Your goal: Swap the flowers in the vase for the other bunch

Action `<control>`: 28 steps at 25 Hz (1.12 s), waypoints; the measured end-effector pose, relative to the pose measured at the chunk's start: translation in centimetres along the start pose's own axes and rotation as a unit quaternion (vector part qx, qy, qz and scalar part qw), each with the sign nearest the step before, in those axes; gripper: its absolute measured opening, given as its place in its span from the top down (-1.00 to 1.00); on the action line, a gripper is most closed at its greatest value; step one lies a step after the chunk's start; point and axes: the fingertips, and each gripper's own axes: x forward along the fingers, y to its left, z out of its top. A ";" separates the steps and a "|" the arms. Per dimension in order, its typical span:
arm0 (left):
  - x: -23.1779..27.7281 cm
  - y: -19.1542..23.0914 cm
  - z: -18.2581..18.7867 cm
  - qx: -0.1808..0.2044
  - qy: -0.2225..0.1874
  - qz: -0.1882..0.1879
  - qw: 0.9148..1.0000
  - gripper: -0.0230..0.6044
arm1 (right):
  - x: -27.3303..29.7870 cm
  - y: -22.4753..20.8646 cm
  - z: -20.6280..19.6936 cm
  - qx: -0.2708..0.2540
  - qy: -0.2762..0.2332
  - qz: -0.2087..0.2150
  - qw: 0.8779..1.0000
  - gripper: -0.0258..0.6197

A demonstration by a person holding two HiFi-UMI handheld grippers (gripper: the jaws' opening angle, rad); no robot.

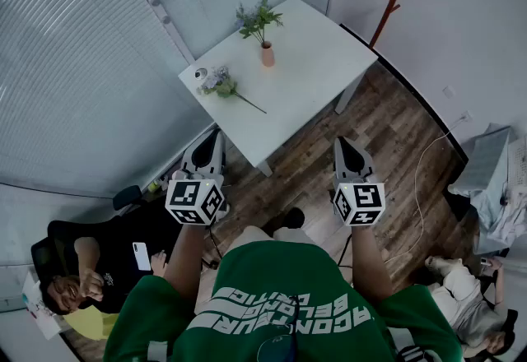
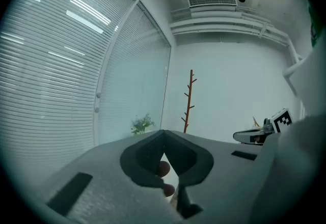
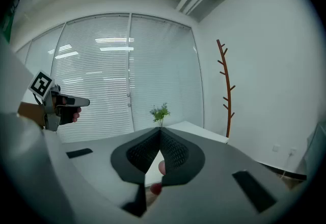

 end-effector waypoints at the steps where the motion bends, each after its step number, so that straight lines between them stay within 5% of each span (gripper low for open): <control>1: 0.2 -0.4 -0.1 -0.001 0.001 0.001 1.000 0.90 | -0.1 -0.4 -0.1 0.000 0.001 0.003 1.000 0.88; 17: 6.6 -2.3 -0.8 -0.015 0.006 0.002 1.000 0.90 | 4.6 -4.0 1.1 -0.019 0.010 0.043 0.999 0.88; 28: 17.5 0.6 -0.1 -0.051 -0.006 0.018 0.999 0.90 | 16.8 -7.5 3.5 -0.035 0.016 0.080 0.996 0.88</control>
